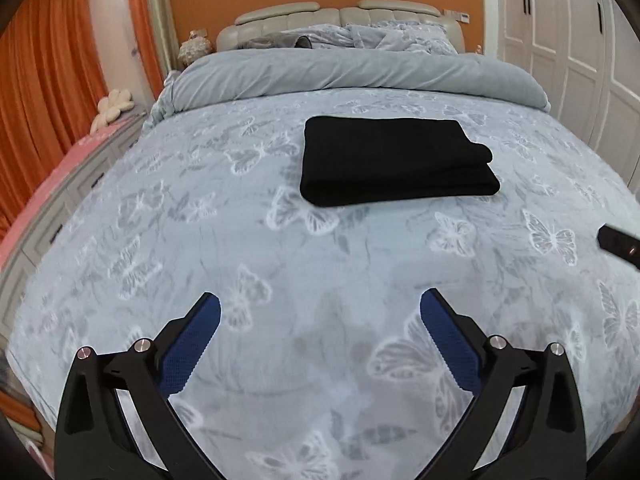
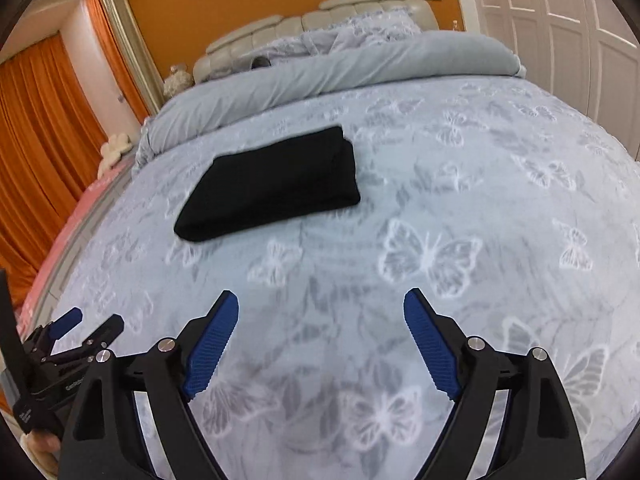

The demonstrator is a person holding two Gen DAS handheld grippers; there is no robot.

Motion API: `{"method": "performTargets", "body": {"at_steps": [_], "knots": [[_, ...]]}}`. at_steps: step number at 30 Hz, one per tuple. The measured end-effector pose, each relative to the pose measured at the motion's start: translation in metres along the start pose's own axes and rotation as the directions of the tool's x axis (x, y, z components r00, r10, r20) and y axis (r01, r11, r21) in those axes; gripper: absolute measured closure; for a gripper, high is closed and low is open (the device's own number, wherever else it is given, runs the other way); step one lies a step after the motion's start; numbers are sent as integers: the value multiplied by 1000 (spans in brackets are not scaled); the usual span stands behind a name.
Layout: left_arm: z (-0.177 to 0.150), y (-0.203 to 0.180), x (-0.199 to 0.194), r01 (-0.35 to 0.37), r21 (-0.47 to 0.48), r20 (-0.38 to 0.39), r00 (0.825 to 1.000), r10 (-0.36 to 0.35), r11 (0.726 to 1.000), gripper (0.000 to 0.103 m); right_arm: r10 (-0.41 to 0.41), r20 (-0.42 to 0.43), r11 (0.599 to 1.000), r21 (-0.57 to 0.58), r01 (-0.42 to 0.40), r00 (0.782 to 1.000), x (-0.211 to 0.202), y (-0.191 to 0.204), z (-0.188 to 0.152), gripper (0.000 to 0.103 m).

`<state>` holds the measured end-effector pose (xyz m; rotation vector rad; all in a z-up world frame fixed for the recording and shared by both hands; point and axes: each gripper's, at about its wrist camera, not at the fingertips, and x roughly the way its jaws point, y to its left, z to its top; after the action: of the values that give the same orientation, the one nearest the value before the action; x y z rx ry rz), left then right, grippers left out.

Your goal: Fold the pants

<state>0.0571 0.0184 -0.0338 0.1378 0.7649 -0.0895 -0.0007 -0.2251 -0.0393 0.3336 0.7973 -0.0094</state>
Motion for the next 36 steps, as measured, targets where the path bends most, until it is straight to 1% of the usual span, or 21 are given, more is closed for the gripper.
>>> {"method": "performTargets", "body": {"at_steps": [2, 4, 6, 10, 15, 18, 24, 28, 36], "knots": [[-4, 3, 1, 17, -9, -9, 1000, -17, 1000, 5, -36, -7, 998, -42, 35, 999, 6, 8, -5, 20], [-8, 3, 0, 3, 10, -7, 1000, -3, 1000, 5, -54, -5, 996, -70, 53, 999, 8, 14, -9, 20], [-10, 5, -3, -27, 15, 17, 1000, 26, 1000, 5, -52, -9, 995, -91, 51, 999, 11, 21, -11, 20], [-10, 11, -1, -6, -7, 13, 1000, 6, 1000, 5, -49, -17, 992, -118, 47, 999, 19, 32, -13, 20], [-10, 12, -5, -20, -15, 40, 999, 21, 1000, 5, -57, -30, 987, -153, 52, 998, 23, 42, -19, 20], [-10, 10, -6, -18, -11, 47, 999, 18, 1000, 5, -73, -7, 986, -152, 71, 997, 17, 40, -20, 20], [-13, 2, -7, -26, 4, 52, 998, 26, 1000, 5, -92, 27, 990, -107, 94, 995, 7, 31, -19, 20], [-13, -5, -9, -23, 15, 60, 998, 22, 1000, 5, -94, 39, 991, -98, 97, 995, 2, 28, -18, 20], [-14, -17, -11, -38, 38, 68, 997, 35, 999, 5, -95, 39, 990, -99, 99, 995, 0, 29, -18, 20]]}}
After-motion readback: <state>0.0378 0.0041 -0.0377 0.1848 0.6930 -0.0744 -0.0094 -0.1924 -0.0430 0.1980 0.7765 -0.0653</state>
